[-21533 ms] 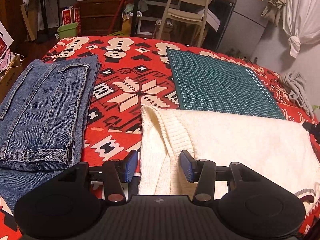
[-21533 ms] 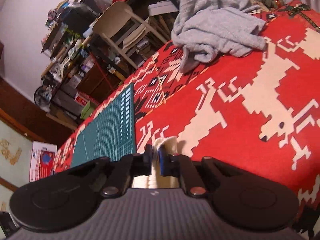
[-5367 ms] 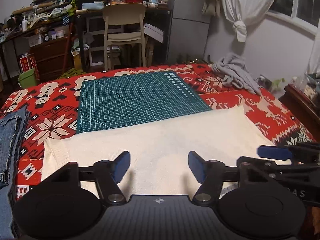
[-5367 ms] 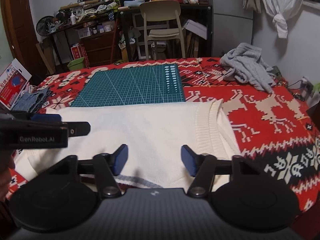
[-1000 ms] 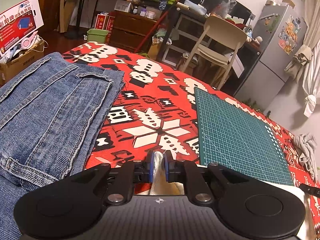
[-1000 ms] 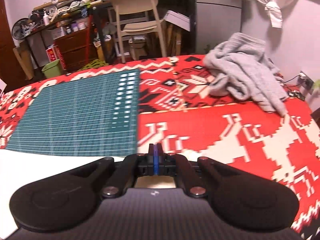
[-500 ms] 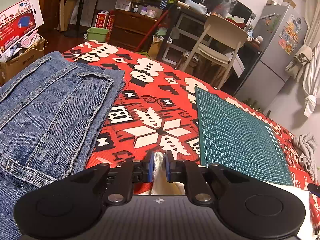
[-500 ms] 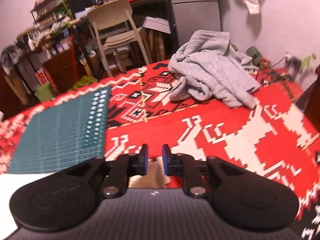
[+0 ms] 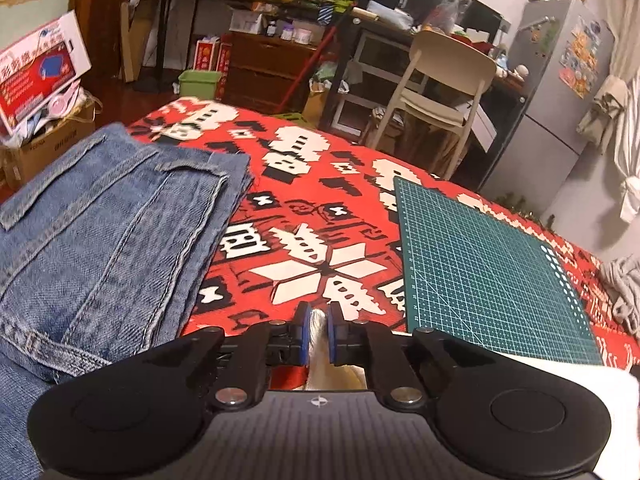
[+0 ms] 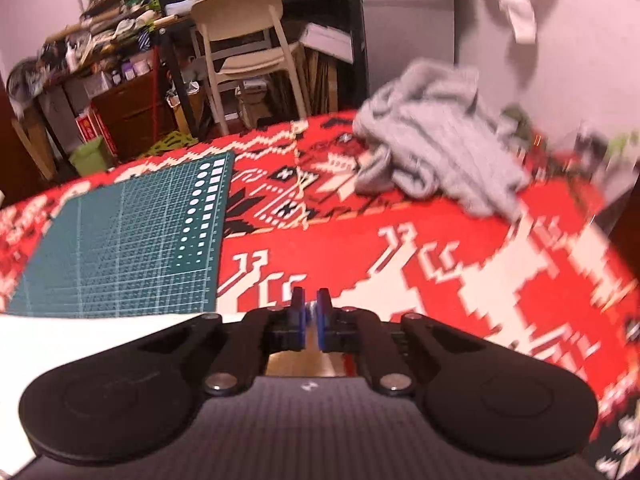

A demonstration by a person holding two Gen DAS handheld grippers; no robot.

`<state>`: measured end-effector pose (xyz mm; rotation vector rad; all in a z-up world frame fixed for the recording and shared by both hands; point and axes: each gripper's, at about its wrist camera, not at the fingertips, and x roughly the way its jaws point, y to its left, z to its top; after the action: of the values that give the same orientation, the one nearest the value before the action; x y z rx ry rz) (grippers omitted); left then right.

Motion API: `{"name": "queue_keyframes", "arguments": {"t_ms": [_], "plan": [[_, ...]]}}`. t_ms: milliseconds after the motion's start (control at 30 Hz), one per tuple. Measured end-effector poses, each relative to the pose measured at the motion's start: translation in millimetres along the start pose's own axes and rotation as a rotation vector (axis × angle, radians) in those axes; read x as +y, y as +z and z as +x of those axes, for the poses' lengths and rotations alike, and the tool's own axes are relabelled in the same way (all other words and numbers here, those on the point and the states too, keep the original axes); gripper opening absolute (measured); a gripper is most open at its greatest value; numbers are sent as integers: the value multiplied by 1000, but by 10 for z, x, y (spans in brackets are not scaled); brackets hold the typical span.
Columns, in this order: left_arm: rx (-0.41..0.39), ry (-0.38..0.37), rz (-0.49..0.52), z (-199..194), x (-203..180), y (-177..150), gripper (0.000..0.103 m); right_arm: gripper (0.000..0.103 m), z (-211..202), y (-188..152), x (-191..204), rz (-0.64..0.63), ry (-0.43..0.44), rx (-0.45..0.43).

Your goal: Fold clothes

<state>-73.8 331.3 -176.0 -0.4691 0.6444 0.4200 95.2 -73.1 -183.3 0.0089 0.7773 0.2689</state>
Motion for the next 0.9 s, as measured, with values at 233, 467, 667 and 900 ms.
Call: {"name": "queue_keyframes", "arguments": {"t_ms": [233, 467, 667, 900], "plan": [[7, 14, 45, 0, -24, 16, 24, 2, -8, -46, -84, 16, -8, -20], [-34, 34, 16, -174, 74, 60, 28, 20, -140, -51, -168, 22, -28, -59], [-59, -60, 15, -421, 67, 30, 4, 3, -409, -105, -169, -11, 39, -61], [30, -132, 75, -356, -140, -172, 4, 1, -454, -305, 11, -10, 113, -16]]}}
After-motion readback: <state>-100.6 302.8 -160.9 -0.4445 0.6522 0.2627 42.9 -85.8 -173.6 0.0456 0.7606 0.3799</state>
